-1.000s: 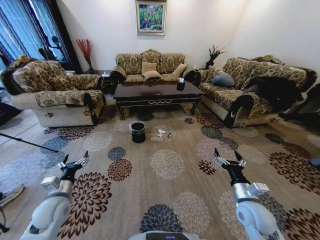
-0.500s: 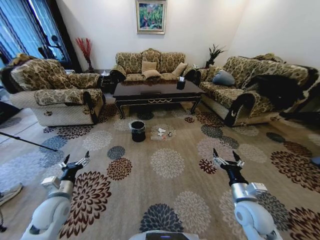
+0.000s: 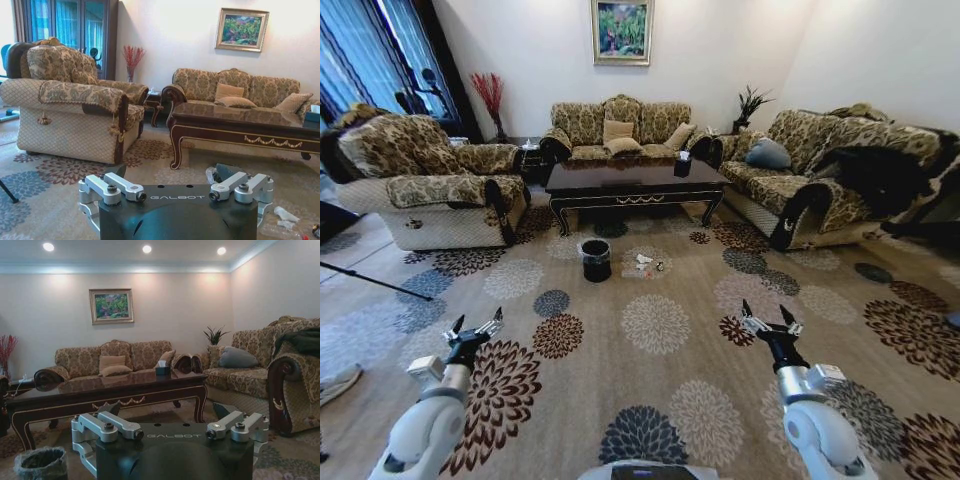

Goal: Move to the front of the table and pick up the trash from the floor, then place it into the trash bin.

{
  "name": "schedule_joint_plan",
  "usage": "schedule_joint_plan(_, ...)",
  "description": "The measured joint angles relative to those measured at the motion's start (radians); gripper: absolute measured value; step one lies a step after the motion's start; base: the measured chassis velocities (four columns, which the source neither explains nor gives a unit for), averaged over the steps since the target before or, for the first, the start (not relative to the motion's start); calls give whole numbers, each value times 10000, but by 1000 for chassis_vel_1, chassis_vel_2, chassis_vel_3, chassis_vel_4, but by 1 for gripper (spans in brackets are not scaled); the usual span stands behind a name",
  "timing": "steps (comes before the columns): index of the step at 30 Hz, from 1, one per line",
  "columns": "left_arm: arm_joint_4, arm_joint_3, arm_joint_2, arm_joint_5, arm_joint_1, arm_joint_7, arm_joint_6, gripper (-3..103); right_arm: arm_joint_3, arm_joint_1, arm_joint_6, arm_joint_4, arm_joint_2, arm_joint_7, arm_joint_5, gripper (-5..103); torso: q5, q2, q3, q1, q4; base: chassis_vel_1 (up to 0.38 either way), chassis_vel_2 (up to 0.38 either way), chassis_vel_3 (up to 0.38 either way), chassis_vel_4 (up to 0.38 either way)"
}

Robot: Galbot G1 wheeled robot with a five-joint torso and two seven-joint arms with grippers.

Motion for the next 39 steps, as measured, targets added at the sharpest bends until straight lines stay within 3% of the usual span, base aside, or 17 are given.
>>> schedule_joint_plan(39,491,-80,-58,623,-43,-29,-269,100,44,-176,95,-53,145,-81,-178,100,0,-1664,-976,-689,1,0,0,0,0)
